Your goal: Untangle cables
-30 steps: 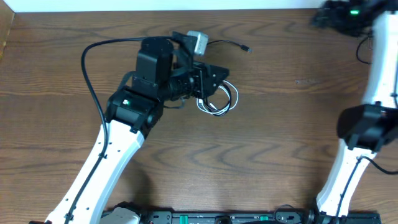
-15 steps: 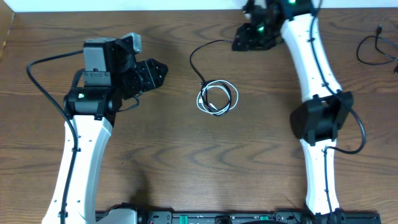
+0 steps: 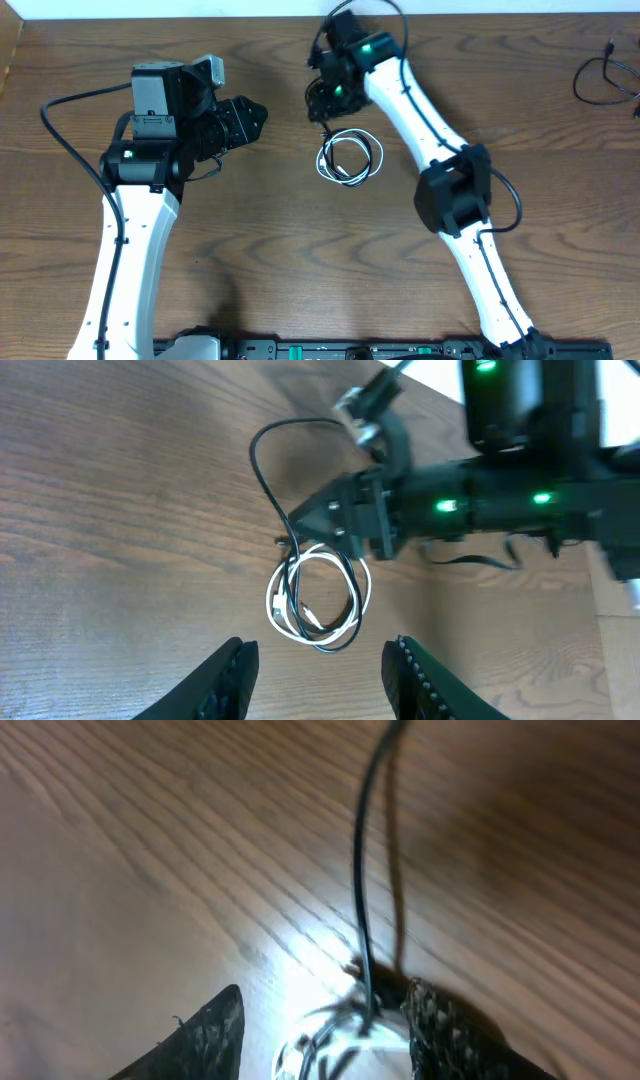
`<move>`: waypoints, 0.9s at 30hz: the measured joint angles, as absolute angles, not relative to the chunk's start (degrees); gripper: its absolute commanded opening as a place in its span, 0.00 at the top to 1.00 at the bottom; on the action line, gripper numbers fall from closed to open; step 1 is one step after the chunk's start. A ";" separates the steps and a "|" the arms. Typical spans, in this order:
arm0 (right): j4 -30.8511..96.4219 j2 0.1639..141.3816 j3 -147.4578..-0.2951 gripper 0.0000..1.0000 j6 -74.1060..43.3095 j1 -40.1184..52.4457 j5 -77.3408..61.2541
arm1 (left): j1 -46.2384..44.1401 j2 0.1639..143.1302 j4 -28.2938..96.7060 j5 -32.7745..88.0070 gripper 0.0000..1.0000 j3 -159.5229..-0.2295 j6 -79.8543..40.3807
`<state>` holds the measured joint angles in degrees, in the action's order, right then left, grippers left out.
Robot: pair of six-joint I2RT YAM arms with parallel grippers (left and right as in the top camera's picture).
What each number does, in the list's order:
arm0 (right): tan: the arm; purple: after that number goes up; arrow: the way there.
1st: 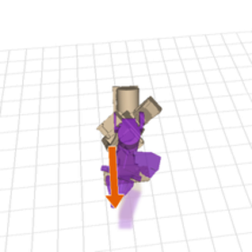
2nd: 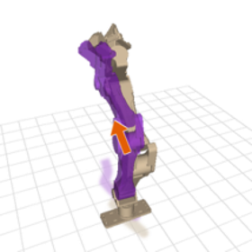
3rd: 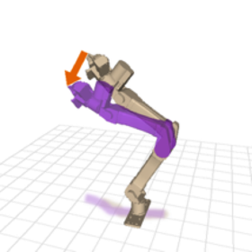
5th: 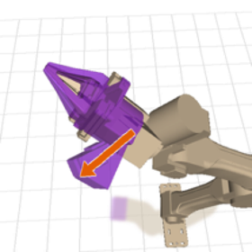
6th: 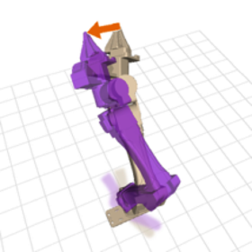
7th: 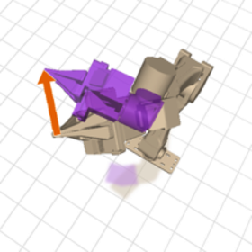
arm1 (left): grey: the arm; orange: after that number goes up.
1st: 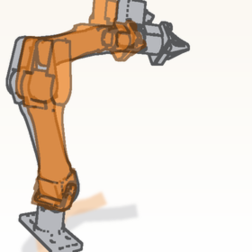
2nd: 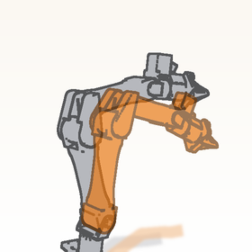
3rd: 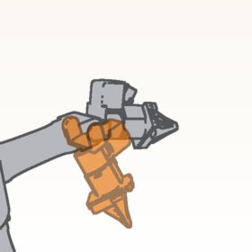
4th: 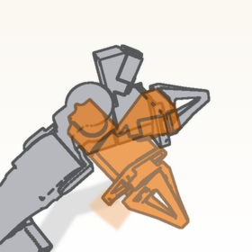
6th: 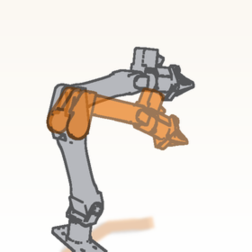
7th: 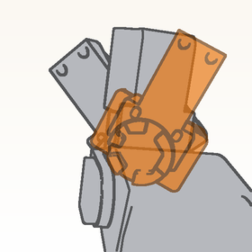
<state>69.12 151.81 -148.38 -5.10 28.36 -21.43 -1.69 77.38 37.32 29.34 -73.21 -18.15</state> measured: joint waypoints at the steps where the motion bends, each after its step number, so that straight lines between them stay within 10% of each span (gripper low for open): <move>1: 68.36 152.48 -148.38 0.52 -4.43 28.77 -21.28 | -1.69 77.38 37.32 29.34 0.55 -73.21 -18.15; 11: 64.36 155.68 -148.35 0.61 -2.50 29.69 -17.54 | -1.69 77.38 37.36 29.34 0.55 -73.21 -18.15; 14: 64.23 157.10 -148.44 0.78 -2.22 29.71 -17.47 | -1.69 77.38 37.34 29.34 0.55 -73.21 -18.15; 15: 64.16 157.12 -148.44 0.99 -2.11 29.76 -17.47 | -1.69 77.38 37.41 29.34 0.55 -73.21 -18.15; 27: 68.40 151.37 -148.46 0.99 -3.01 24.88 -30.57 | -1.69 77.38 37.60 29.34 0.48 -73.21 -18.15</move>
